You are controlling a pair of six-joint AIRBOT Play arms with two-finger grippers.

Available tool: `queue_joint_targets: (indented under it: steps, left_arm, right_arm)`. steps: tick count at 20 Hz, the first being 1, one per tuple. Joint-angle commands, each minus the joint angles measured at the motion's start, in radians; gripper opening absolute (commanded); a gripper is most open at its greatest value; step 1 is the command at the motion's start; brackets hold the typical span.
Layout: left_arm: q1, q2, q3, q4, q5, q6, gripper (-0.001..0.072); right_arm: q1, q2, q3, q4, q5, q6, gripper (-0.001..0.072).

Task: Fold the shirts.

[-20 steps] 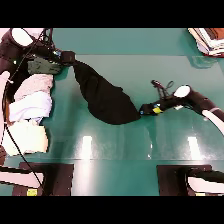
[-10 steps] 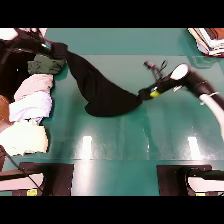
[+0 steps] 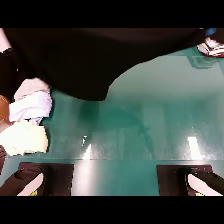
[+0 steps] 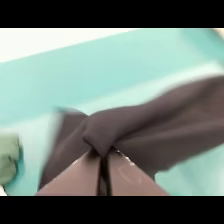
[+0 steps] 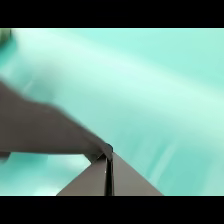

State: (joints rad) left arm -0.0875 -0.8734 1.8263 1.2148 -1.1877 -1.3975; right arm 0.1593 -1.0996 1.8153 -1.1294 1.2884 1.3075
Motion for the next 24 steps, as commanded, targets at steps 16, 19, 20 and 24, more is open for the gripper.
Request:
queue_joint_targets:
  steps: [16, 19, 20, 24]
  left_arm:
    - [-0.126, 0.01, -1.04, -0.195, -0.102, -0.039, 0.0025]
    - [-0.17, 0.01, -1.202, -0.239, -0.092, -0.034, 0.0027]
    - [-0.173, 0.01, -1.214, -0.262, -0.11, -0.018, 0.0054]
    - [-0.172, 0.01, -1.133, -0.293, -0.101, 0.035, 0.0553]
  right_arm:
    - [0.06, -0.327, -0.198, -0.026, 0.28, 0.094, 0.0013]
    - [0.078, -0.341, -0.27, -0.026, 0.224, 0.094, 0.0013]
    - [0.077, -0.341, -0.272, -0.027, 0.221, 0.094, 0.0013]
    - [0.075, -0.339, -0.269, -0.026, 0.224, 0.094, 0.0013]
